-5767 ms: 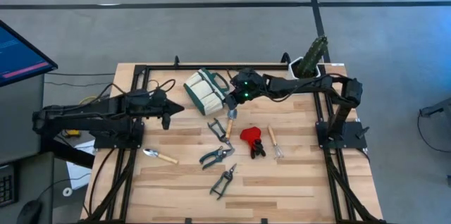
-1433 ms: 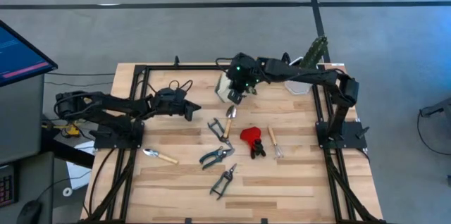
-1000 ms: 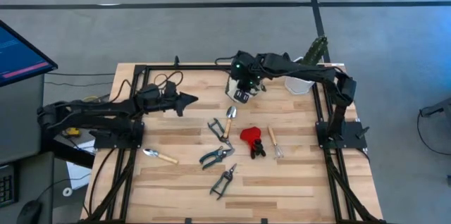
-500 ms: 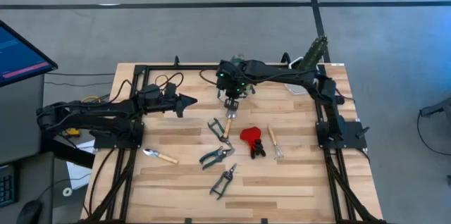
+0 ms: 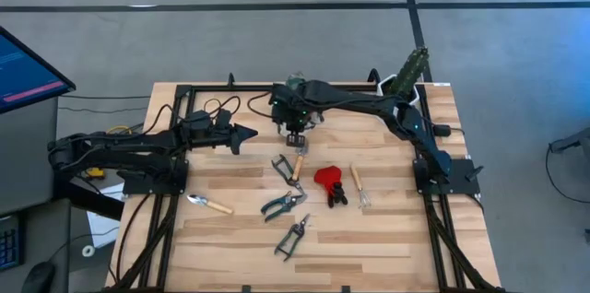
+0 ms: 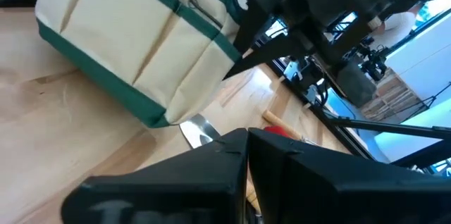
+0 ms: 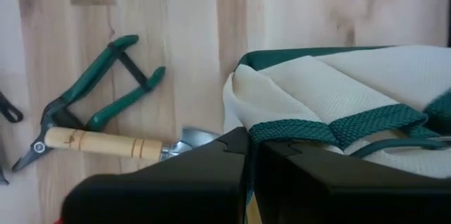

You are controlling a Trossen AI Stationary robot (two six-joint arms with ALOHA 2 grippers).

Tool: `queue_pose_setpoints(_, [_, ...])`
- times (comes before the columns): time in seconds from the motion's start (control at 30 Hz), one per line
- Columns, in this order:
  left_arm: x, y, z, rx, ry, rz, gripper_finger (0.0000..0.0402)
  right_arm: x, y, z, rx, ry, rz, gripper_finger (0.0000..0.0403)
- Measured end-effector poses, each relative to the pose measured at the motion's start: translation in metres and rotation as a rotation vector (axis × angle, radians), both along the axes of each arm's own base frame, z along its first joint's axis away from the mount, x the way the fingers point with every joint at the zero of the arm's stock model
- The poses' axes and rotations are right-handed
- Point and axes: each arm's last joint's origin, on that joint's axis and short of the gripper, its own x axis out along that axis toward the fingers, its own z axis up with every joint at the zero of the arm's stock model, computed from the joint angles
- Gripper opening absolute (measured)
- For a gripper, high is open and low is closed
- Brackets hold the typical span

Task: Pick & Place Garden tools in Gardening bag
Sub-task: Prepare the brown gardening bag

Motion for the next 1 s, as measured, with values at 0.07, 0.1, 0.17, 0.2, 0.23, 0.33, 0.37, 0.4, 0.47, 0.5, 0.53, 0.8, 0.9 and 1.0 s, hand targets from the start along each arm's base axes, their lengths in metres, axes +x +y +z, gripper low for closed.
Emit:
queue_pose_setpoints(0.07, [0.000,0.000,0.000,0.000,0.001,0.000,0.0002,0.000,0.000,0.000,0.000,0.000,0.000,0.0000])
queue_pose_setpoints(0.1, [0.000,0.000,0.000,0.000,0.002,0.000,0.0002,-0.001,0.000,0.000,0.001,0.006,0.000,0.0000])
queue_pose_setpoints(0.17, [0.000,0.000,0.000,0.000,0.002,0.000,0.0002,-0.002,0.000,0.001,0.000,0.012,0.007,0.0000])
queue_pose_setpoints(0.2, [0.000,0.000,0.000,0.000,0.002,0.000,0.0002,-0.002,0.000,0.001,-0.003,0.016,0.019,0.0001])
queue_pose_setpoints(0.23, [0.000,0.000,0.000,0.000,0.002,0.000,0.0002,-0.002,0.002,0.001,-0.004,0.018,0.026,0.0003])
queue_pose_setpoints(0.33, [0.000,0.000,0.000,0.000,0.002,0.000,0.0002,-0.001,0.005,0.001,-0.005,0.018,0.035,0.0015])
queue_pose_setpoints(0.37, [0.000,0.000,0.000,0.000,0.002,0.000,0.0002,0.000,0.007,0.001,-0.006,0.014,0.039,0.0022])
queue_pose_setpoints(0.4, [0.000,0.000,0.000,0.000,0.002,0.000,0.0002,0.001,0.009,0.001,-0.007,0.008,0.044,0.0031])
queue_pose_setpoints(0.47, [0.000,0.000,0.000,0.000,0.002,0.000,0.0002,0.003,0.012,0.002,-0.011,-0.003,0.051,0.0053])
queue_pose_setpoints(0.5, [0.000,0.000,0.000,0.000,0.002,0.000,0.0002,0.004,0.014,0.002,-0.014,-0.007,0.061,0.0065])
queue_pose_setpoints(0.53, [0.000,0.000,0.000,0.000,0.002,0.000,0.0002,0.004,0.015,0.002,-0.017,-0.009,0.073,0.0076])
queue_pose_setpoints(0.8, [0.000,0.000,0.000,0.000,0.002,0.000,0.0002,0.013,0.025,0.005,-0.037,-0.082,0.099,0.0150])
queue_pose_setpoints(0.9, [0.000,0.000,0.000,0.000,0.003,0.000,0.0002,0.014,0.025,0.013,-0.042,-0.104,0.099,0.0163])
queue_pose_setpoints(1.0, [0.000,0.000,0.000,0.000,0.004,0.000,0.0002,0.015,0.027,0.024,-0.050,-0.138,0.102,0.0170])
